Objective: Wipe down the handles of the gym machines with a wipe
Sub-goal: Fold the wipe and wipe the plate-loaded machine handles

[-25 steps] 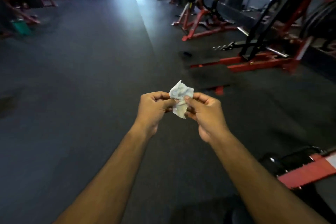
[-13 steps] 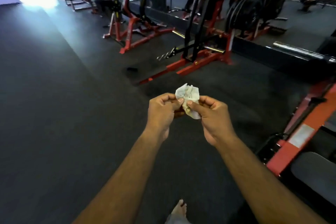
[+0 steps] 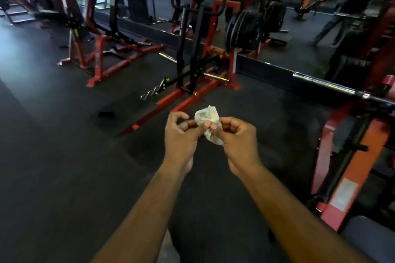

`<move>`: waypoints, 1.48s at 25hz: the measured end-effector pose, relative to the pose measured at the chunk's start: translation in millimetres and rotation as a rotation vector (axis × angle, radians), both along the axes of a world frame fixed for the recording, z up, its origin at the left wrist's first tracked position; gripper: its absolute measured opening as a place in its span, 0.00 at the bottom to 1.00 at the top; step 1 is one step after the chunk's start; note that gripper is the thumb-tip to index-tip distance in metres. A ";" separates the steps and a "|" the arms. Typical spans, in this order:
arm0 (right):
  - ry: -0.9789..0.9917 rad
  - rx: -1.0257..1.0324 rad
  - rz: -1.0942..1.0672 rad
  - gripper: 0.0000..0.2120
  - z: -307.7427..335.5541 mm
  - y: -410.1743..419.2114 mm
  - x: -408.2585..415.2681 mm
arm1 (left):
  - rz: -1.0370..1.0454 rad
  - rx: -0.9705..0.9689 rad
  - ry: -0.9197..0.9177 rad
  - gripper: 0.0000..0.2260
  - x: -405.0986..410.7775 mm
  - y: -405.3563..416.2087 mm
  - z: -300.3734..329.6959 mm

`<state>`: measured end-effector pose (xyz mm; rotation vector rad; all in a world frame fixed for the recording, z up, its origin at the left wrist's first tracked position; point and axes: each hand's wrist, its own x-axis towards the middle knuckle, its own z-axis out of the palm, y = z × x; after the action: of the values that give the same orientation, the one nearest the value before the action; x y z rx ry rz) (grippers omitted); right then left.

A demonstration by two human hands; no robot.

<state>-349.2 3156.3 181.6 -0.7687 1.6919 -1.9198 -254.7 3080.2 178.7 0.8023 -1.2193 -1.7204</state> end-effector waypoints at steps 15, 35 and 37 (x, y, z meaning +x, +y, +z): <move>-0.138 -0.004 -0.377 0.07 -1.2 -360.8 -318.6 | -0.360 -0.097 -0.069 0.04 -338.9 -385.6 9.4; -0.150 -0.001 -0.085 0.06 30.3 -733.0 -790.7 | -0.192 -0.287 -0.026 0.18 -803.3 -738.5 21.5; -0.109 -0.005 -0.074 0.08 31.2 -773.6 -821.8 | -0.165 -0.292 0.023 0.19 -839.1 -777.6 20.3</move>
<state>-1170.9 2382.6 212.8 -0.5996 1.6710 -1.9789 -1093.8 2302.6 199.0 0.5182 -1.5130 -1.6241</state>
